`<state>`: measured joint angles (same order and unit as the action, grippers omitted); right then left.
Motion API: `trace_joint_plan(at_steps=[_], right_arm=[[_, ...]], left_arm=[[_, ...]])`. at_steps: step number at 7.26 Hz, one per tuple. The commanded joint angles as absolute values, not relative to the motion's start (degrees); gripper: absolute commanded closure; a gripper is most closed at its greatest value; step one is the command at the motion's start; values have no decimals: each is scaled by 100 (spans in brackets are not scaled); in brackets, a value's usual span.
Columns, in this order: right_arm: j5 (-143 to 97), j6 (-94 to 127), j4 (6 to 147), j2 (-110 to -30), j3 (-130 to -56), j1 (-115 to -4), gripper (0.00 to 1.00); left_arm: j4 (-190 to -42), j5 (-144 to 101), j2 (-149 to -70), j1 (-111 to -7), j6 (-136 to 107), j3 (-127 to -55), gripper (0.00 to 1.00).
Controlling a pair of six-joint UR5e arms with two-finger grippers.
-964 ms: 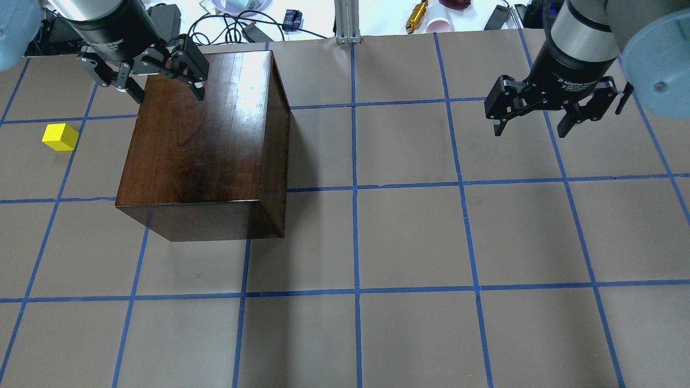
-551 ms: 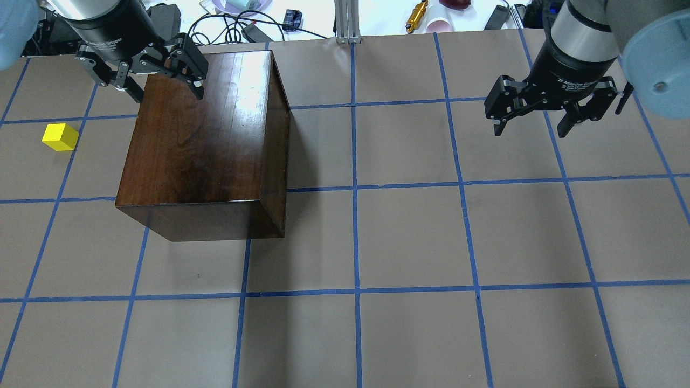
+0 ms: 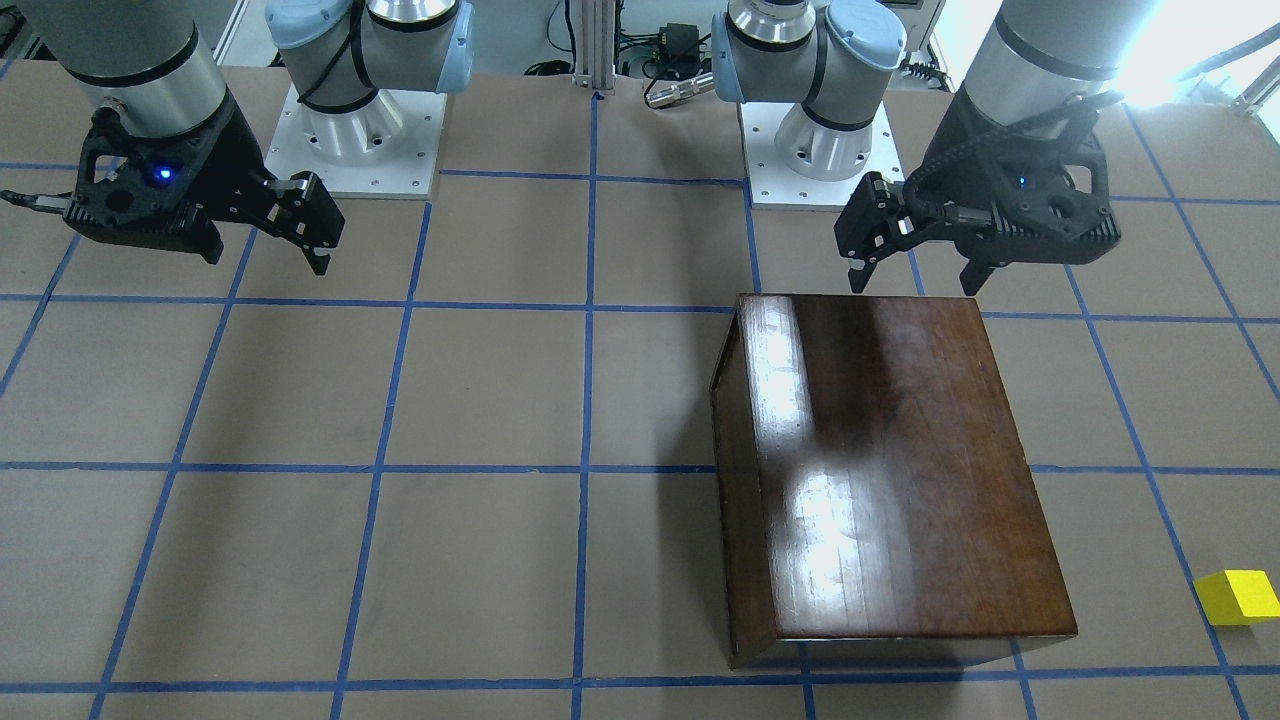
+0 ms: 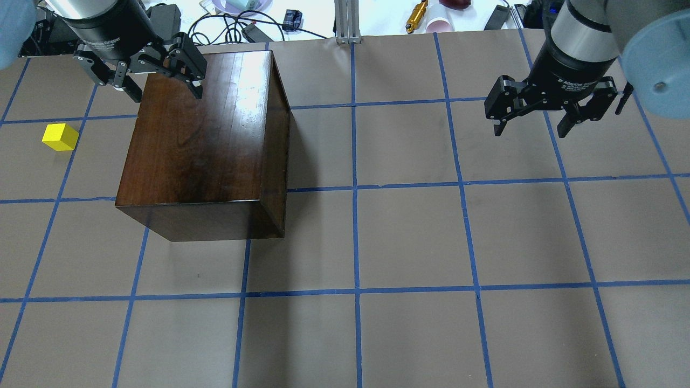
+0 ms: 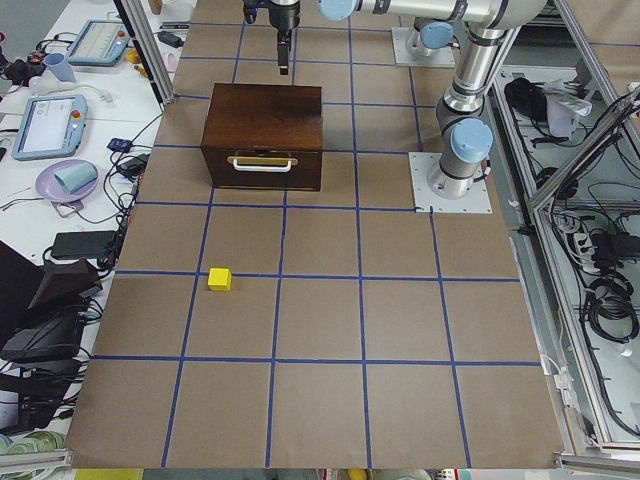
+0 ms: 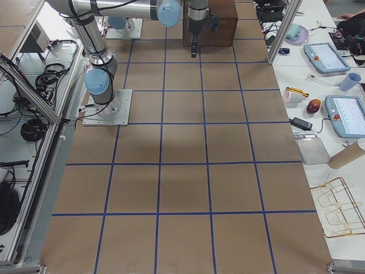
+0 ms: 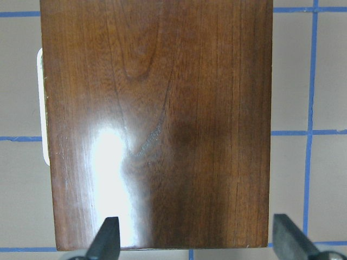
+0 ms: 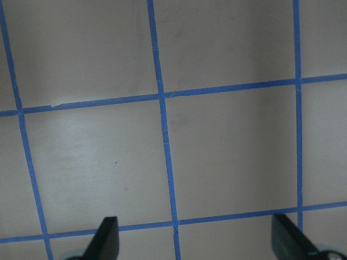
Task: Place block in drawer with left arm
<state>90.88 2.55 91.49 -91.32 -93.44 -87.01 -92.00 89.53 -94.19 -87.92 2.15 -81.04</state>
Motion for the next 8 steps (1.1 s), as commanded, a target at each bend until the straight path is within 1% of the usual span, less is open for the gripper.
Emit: trace_joint_plan(at_steps=[1,2,4,6,8], right_arm=[[9088,255,9149,-9132,-9351,-8701,0],[9088,255,9149,-9132,-9343,-8701,0],[9088,255,9149,-9132,-9343,-8701,0],[9088,255,9149,-9132,-9343,-8701,0],[9088,255,9149,-9132,-9343,-8701,0]], left_arm=[[-9185,8991,-9413,-8772,229,-8086,0],[-9193,9009,-9448,-8719,220,-8086,0],[-9237,8983,-9501,-8290,298,-8182,0],[-9167,9009,-9746,-8192,858,-8331,0],[-8730,9026,-10097,-7745,1254,-8323,0]])
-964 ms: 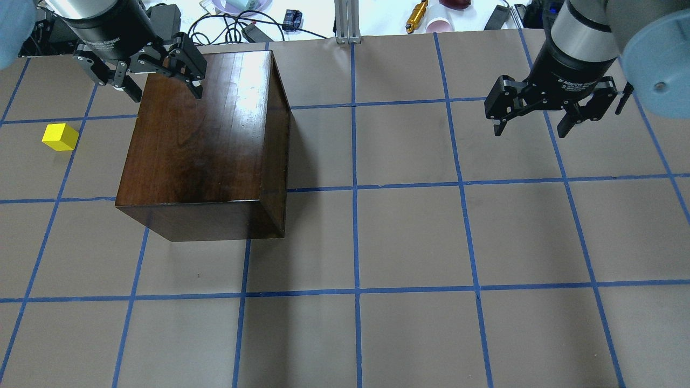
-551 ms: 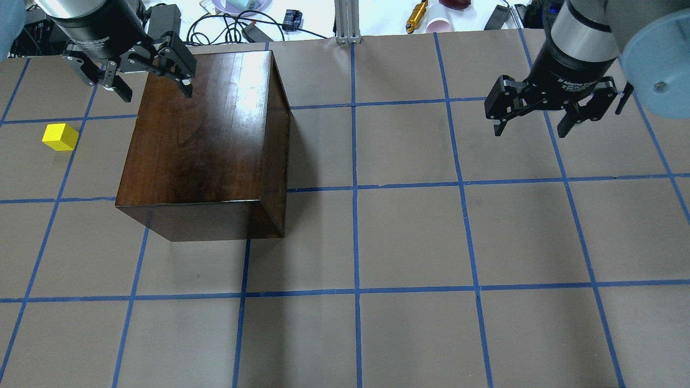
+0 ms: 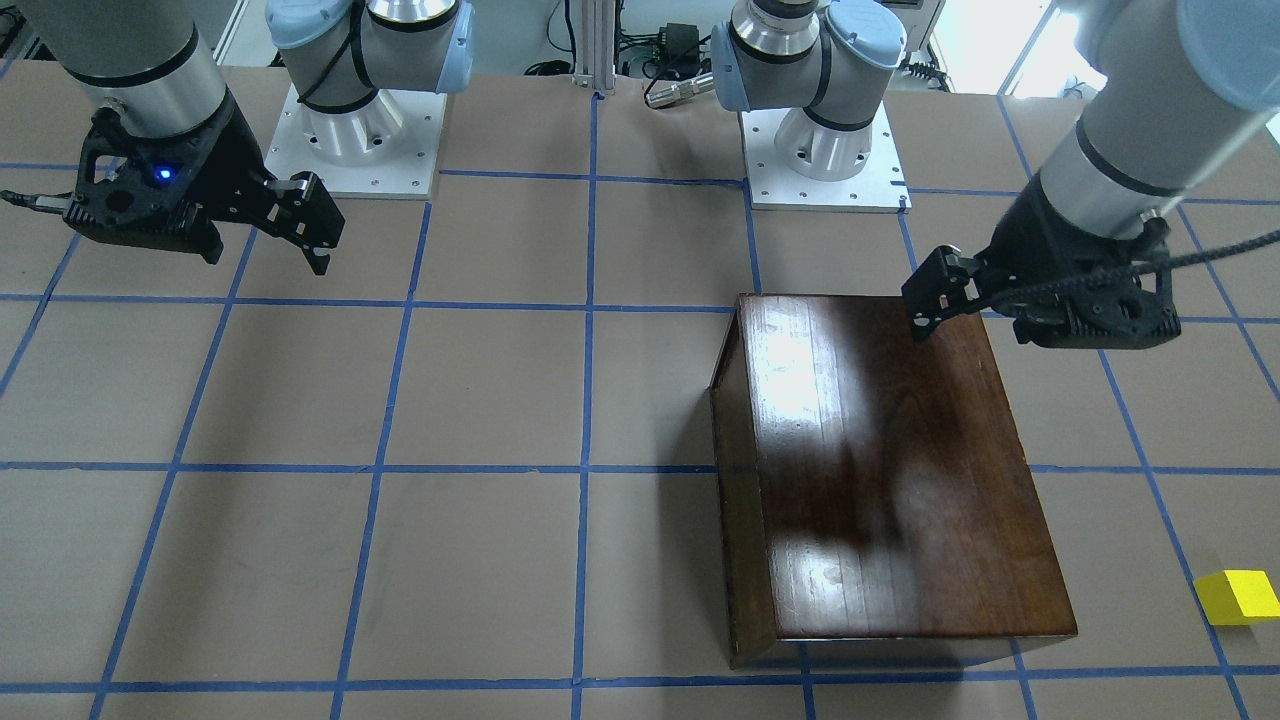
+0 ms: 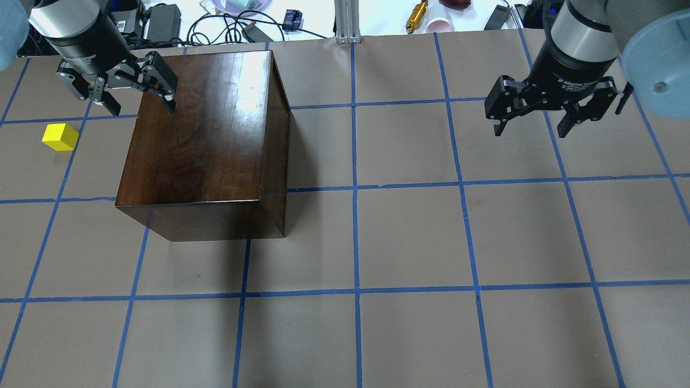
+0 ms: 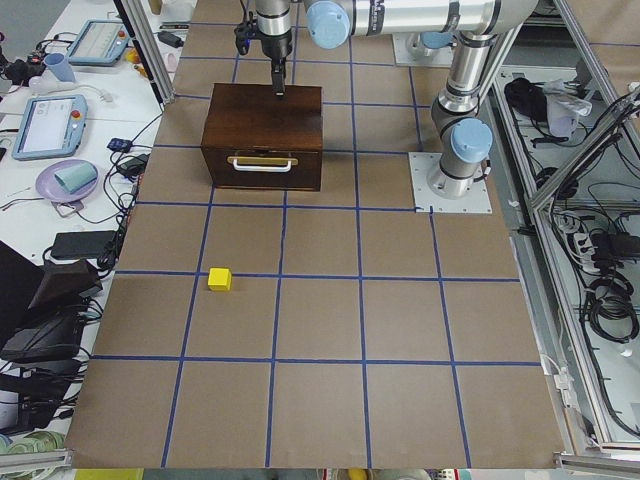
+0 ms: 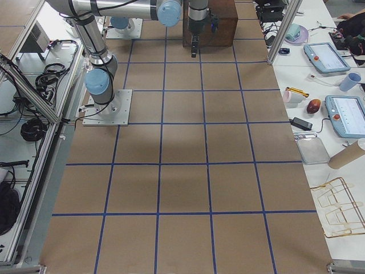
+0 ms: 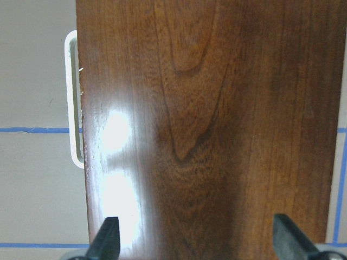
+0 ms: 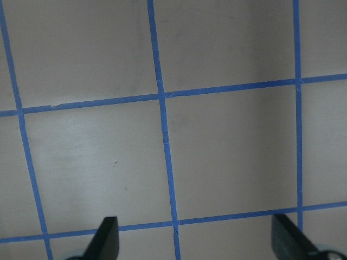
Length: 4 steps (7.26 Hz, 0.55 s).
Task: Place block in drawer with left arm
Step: 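Move the left gripper down beside the cabinet to the white drawer handle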
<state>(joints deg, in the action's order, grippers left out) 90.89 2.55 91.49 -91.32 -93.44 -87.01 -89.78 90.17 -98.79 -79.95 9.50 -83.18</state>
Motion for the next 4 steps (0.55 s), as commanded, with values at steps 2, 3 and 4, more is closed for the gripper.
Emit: trace_joint_plan(at_steps=[2,3,4], right_arm=[[9097,255,9149,-9132,-9343,-8701,0],[9088,255,9149,-9132,-9343,-8701,0],[9088,255,9149,-9132,-9343,-8701,0]], left_arm=[[-8640,9009,-10361,-7385,1712,-8323,0],[-8640,8983,-10415,-7139,1940,-8315,0],[-8631,8956,-10485,-6989,2125,-8314,0]])
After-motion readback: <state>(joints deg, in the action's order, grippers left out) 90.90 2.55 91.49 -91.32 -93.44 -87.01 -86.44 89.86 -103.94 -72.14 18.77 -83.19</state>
